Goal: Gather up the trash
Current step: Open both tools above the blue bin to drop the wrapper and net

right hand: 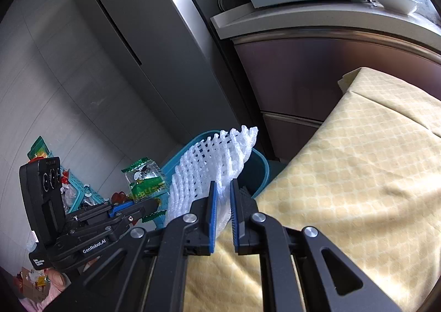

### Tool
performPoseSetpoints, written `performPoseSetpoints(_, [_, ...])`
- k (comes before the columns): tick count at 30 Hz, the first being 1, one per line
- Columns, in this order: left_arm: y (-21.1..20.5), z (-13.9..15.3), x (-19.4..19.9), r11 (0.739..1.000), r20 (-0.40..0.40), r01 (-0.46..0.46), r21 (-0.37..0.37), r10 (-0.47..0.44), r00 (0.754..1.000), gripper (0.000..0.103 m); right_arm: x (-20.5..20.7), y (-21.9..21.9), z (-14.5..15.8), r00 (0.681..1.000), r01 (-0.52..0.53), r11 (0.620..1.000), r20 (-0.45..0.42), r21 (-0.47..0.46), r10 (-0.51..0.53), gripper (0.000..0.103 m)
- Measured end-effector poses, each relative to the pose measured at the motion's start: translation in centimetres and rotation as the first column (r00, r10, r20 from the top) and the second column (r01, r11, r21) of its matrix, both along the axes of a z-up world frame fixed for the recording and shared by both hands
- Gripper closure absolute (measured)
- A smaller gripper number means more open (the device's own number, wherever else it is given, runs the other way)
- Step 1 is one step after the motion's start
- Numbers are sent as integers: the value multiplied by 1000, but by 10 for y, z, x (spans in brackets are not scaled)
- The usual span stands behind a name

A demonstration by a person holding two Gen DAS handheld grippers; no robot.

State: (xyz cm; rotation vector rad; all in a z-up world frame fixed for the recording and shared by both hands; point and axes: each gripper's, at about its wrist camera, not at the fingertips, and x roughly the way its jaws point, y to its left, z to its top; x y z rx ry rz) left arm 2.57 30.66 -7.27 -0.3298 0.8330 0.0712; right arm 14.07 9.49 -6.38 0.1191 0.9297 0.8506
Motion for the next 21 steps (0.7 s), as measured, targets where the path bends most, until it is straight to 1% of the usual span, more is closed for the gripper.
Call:
performPoseSetpoints(9, [8,-20,14,1000,-47,-25,-8,24,999,87,7,33,-13,1000,-12,998,-20,-66,11,95])
performPoseSetpoints(16, [15,-33,23,999,-72,-48,-16,47,996,87,10,54,-26,998,-24,995,-54,-101,19,93])
performPoseSetpoints(19, [18,-39,28,998,-84,-52,-19,51,995,86,12,63,-29,997,-37,993,-70,-111,30,92])
performPoseSetpoints(21, [19,-41,31,998,-86,-53,-23,51,995,82,13,67,-31,997,-42,992,-72,-120,33,91])
